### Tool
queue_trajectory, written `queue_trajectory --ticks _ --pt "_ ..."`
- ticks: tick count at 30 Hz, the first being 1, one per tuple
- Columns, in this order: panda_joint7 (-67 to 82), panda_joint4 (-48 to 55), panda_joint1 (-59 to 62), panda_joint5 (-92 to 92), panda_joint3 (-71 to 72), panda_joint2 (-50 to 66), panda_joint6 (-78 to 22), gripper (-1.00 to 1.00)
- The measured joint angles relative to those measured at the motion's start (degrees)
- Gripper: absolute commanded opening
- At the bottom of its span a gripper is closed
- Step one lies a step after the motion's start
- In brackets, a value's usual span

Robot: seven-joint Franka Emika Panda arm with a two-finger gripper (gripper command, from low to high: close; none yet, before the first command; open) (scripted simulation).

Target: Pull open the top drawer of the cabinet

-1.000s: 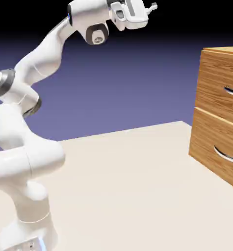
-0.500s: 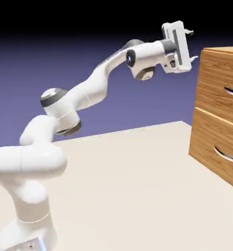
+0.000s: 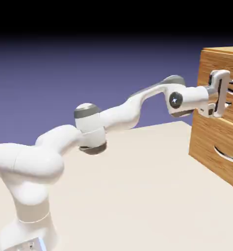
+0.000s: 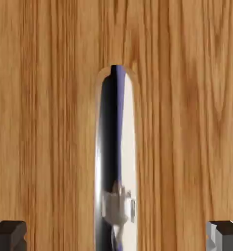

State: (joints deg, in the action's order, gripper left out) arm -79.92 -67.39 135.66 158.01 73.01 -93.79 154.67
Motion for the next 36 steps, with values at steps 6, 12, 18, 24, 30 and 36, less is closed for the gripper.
queue_trajectory --ticks 6,12,18,24,30,36 --pt "-0.8 3.3 2.0 -0.4 -0.2 0.2 1.3 -1.00" --pt "2.1 -9.2 -5.2 1.8 -0.1 -1.3 -3.7 -1.00" --pt "4.2 -21.7 -12.6 2.9 0.1 -2.8 -8.6 -1.00" --pt "5.9 -34.1 -20.3 3.4 0.4 -4.2 -13.3 -1.00" --pt "7.2 -46.6 -28.5 3.1 0.7 -5.4 -17.6 -1.00" --pt "8.3 -59.0 -37.2 2.1 0.8 -6.7 -21.4 -1.00"
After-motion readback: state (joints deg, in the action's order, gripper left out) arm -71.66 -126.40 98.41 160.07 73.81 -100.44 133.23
